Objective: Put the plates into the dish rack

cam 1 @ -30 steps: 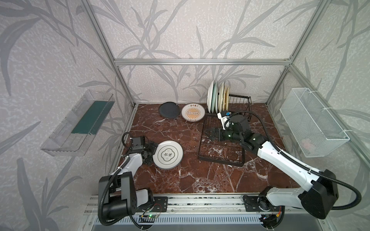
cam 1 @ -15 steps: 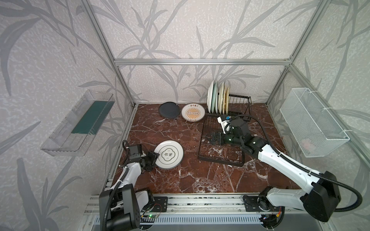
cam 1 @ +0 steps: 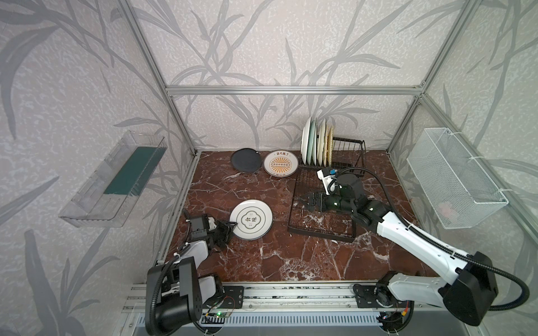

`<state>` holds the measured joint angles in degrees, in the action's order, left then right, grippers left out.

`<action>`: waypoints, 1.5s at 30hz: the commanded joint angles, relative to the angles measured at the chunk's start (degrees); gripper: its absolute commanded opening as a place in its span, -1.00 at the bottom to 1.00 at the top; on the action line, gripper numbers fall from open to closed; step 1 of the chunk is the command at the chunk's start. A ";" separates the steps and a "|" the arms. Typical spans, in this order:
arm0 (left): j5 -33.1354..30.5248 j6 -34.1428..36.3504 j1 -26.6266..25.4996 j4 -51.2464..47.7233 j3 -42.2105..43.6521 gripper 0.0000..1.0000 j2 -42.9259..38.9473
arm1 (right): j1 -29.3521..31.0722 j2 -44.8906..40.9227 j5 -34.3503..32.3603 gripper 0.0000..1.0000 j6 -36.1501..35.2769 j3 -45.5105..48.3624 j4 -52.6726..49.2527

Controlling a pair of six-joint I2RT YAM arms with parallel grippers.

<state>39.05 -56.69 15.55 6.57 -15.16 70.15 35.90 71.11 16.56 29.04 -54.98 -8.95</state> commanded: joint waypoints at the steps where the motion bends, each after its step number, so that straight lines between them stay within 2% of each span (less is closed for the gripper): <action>1: -1.52 -1.34 -0.34 1.63 3.05 -0.25 4.19 | 0.23 -0.71 1.10 0.98 0.67 0.40 1.74; 8: -1.44 -1.83 -0.63 7.69 3.82 -0.39 7.41 | 0.22 -0.97 0.59 0.98 0.70 0.31 1.22; 12: -1.95 -1.92 -0.87 9.50 4.17 -0.59 8.29 | 0.17 -1.06 0.57 0.98 0.71 0.26 1.01; 15: -2.26 -2.61 -1.09 11.46 4.47 -0.66 8.88 | 0.23 -0.98 0.49 0.99 0.50 0.31 0.88; 21: -2.07 -4.34 -1.75 15.41 4.37 -0.99 9.54 | 1.20 -1.50 0.58 0.99 -1.17 0.58 1.06; 26: -1.77 -6.63 -1.91 15.28 3.29 -1.00 6.15 | 2.50 -2.24 1.18 0.98 -3.94 0.84 2.08; 29: -1.86 -7.33 -1.93 10.73 0.65 -1.00 1.81 | 3.05 -2.72 1.93 0.98 -6.30 1.10 2.79; 36: -6.61 1.63 -1.93 -15.77 -14.47 -1.00 -8.63 | 4.17 -3.85 0.85 0.98 -12.05 2.11 6.24; 40: -6.19 4.64 -1.92 -24.19 -23.19 -1.00 -8.45 | 5.24 -4.05 0.25 0.98 -16.75 3.90 11.54; 45: -5.98 8.66 -2.34 -36.17 -35.05 -1.00 -5.76 | 9.48 -2.73 -3.66 0.98 -27.26 3.25 14.79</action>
<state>32.80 -51.96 13.52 -19.57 -44.95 63.99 43.27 68.31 15.44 9.80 -51.11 0.97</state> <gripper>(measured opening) 0.056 0.992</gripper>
